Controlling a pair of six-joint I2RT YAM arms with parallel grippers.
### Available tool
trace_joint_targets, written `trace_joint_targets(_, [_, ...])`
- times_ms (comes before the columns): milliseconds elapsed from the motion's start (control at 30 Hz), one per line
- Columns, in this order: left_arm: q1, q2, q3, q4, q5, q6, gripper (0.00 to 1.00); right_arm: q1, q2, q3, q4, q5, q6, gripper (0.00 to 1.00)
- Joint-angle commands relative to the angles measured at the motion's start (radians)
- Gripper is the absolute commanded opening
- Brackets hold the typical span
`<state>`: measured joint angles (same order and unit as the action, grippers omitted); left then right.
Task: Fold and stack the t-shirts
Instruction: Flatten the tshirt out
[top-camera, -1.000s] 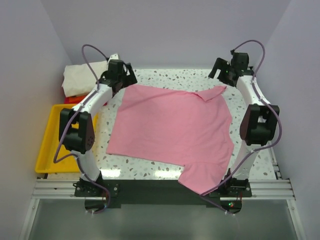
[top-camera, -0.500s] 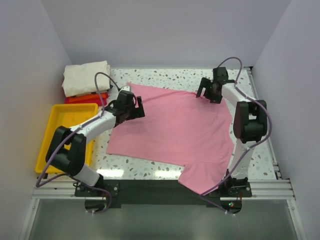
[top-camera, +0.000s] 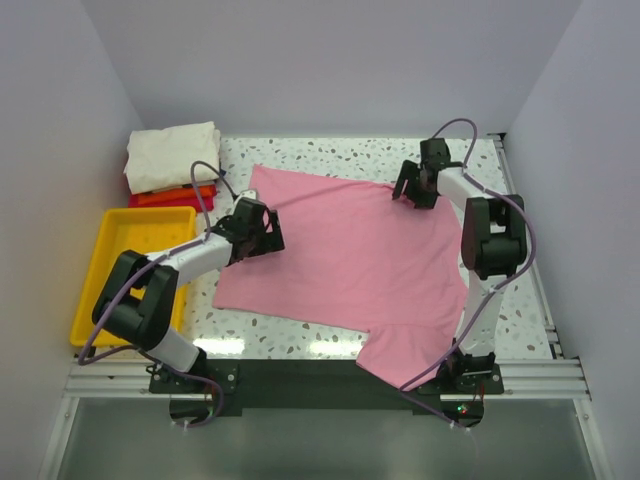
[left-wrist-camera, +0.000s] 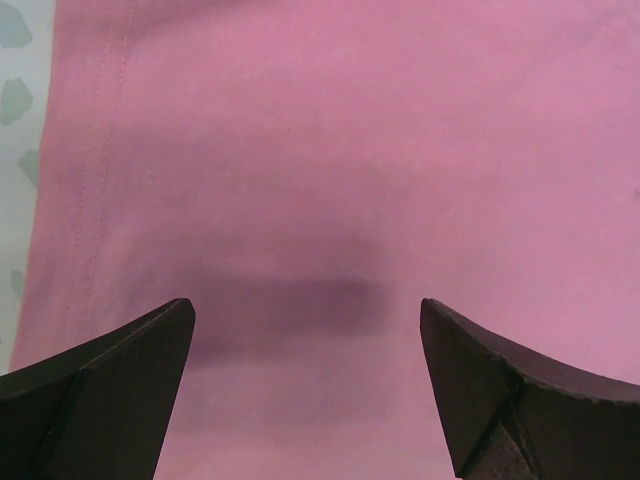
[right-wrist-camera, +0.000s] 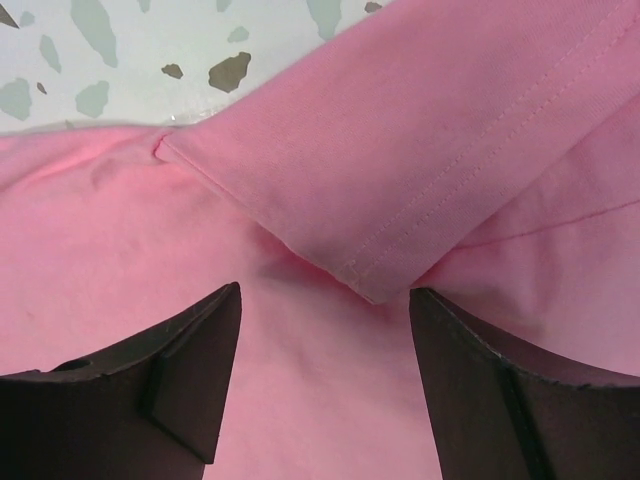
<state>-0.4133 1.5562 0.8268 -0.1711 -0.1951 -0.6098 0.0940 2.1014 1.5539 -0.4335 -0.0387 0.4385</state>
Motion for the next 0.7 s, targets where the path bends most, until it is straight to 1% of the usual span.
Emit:
trace_joint_targets(0, [0.004, 0.013, -0.034, 0.061, -0.021, -0.022, 1.00, 0.007, 0.005, 0.051, 0.056, 0.017, 0.008, 0.71])
trace_joint_targets(67, [0.004, 0.027, -0.040, 0.052, -0.029, -0.021, 1.00, 0.012, 0.009, 0.055, 0.061, 0.025, 0.008, 0.70])
trace_joint_targets(133, [0.004, 0.039, -0.043, 0.041, -0.035, -0.019, 1.00, 0.013, 0.017, 0.066, 0.073, 0.031, 0.005, 0.63])
trace_joint_targets(200, [0.004, 0.041, -0.049, 0.038, -0.043, -0.019, 1.00, 0.015, 0.031, 0.077, 0.078, 0.036, 0.002, 0.59])
trace_joint_targets(400, [0.004, 0.036, -0.058, 0.021, -0.067, -0.016, 1.00, 0.016, 0.071, 0.129, 0.056, 0.088, -0.003, 0.40])
trace_joint_targets(500, [0.004, 0.033, -0.058, 0.019, -0.072, -0.015, 1.00, 0.016, 0.069, 0.124, 0.070, 0.092, -0.004, 0.36])
trace_joint_targets(667, [0.004, 0.033, -0.052, -0.001, -0.093, -0.011, 1.00, 0.016, 0.059, 0.138, 0.052, 0.143, -0.015, 0.31])
